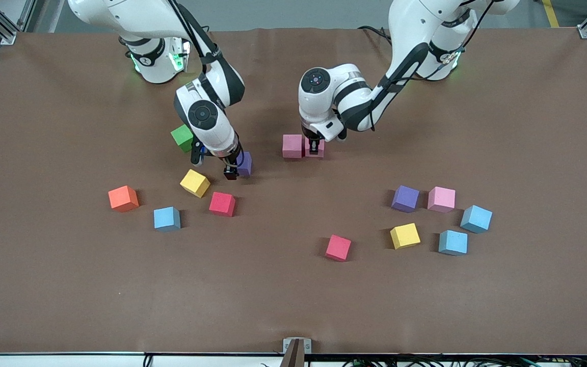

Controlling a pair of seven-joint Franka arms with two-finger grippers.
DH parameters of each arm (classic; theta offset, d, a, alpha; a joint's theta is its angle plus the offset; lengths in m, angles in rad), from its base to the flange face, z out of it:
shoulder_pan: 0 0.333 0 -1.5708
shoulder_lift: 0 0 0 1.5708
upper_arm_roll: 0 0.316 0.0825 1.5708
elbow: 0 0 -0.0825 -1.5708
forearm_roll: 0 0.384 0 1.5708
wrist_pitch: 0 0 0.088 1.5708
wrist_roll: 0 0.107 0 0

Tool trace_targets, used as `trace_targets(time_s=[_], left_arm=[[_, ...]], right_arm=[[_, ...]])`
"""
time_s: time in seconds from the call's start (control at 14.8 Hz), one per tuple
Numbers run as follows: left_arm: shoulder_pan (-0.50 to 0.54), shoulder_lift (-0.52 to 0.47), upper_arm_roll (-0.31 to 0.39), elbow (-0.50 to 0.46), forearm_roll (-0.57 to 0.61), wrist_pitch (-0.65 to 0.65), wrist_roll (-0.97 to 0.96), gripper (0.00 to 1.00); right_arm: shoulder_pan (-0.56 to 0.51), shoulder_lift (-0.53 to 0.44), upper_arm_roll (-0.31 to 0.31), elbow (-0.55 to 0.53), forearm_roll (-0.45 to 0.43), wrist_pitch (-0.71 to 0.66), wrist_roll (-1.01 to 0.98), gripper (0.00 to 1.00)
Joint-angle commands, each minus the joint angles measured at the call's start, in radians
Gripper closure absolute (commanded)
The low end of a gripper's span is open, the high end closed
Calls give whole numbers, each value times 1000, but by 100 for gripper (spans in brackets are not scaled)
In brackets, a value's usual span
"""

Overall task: Arrange 11 blocks into digit 3
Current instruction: 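Set the pink block beside the first pink block with the left gripper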

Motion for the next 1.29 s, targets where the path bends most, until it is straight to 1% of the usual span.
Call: trace_targets(time_s=[0.0, 0.34, 0.47, 0.74, 1.15, 1.22], left_arm=[[-2, 14, 2, 28, 1, -17, -31, 44], [-3, 26, 2, 42, 4, -17, -31, 43], [-3, 32, 2, 46, 7, -17, -31, 42], [-8, 40, 0, 46, 9, -17, -31, 42], [-11, 46, 0, 49, 9, -17, -31, 40], [-12, 47, 2, 52, 9, -17, -31, 40]], right_arm=[[13, -8, -4, -15, 16, 19, 18, 9], [16, -8, -3, -13, 16, 19, 18, 10], [16, -8, -3, -13, 16, 17, 18, 13], [21, -8, -3, -13, 16, 17, 18, 22], [36, -8, -3, -13, 18, 16, 18, 22], [36, -8, -3, -13, 18, 16, 18, 26]])
